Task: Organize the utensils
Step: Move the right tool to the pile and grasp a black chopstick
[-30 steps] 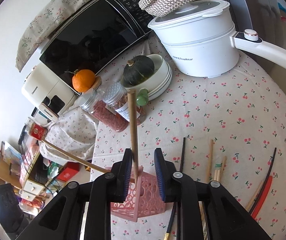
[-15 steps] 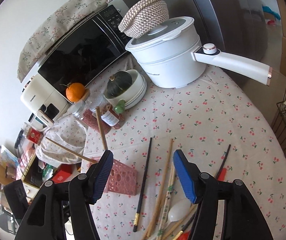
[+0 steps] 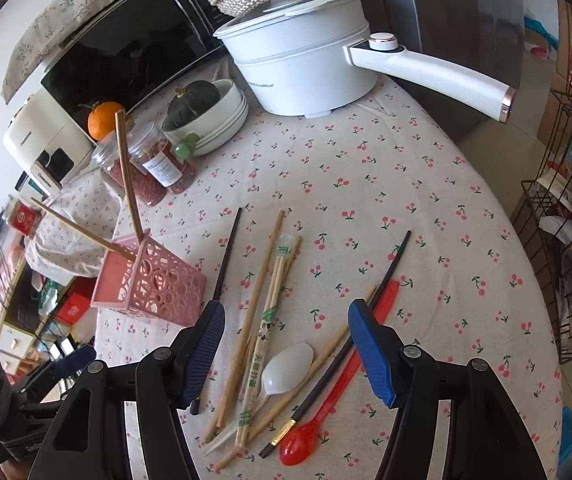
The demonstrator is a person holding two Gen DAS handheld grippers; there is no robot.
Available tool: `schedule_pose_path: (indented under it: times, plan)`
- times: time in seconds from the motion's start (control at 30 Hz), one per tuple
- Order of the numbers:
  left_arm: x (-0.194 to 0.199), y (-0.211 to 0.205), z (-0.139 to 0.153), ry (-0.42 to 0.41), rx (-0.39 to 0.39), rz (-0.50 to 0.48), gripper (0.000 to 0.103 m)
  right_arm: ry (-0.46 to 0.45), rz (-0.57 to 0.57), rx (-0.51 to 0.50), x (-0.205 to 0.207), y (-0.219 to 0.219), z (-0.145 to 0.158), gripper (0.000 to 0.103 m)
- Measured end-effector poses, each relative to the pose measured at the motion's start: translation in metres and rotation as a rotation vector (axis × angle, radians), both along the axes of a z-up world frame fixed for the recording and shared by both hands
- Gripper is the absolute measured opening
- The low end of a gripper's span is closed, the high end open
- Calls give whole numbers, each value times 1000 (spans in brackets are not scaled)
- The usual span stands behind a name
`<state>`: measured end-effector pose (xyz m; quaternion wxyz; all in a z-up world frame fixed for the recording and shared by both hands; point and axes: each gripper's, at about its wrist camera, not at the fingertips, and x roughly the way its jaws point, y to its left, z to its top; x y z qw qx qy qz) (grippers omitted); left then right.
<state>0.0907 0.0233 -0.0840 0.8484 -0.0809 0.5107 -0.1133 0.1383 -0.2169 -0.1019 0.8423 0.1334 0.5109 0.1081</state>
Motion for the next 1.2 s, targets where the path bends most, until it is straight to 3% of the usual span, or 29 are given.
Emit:
schedule_pose_path:
  times: [0.1,0.23,0.33,0.47,0.67,0.9,1.0,1.2]
  plan:
    - [-1,3,-4,14,11,-10,80,-10,63,0,8,21,-10,62]
    - [-2,11,-4,23,-4,-9,80,-16,122,63,30,43,-29,35]
    - [-4,19,-1,24,-25,1,80,-2,125,95,50,56,-48,23]
    - [-5,28,0,27,-52,10,80,18,117,95,74,75,-70,22]
    - [-5,37,1,33,-83,19,80,-4,141,-9,97,99,-88,22]
    - [-2,43,0,44,-98,28,80,-74,187,-91,101,109,-90,16]
    - [-2,46,-1,48,-104,38,80,-63,209,-81,101,102,-91,10]
    - [-2,46,0,48,-106,41,80,-3,311,-100,85,96,-88,10]
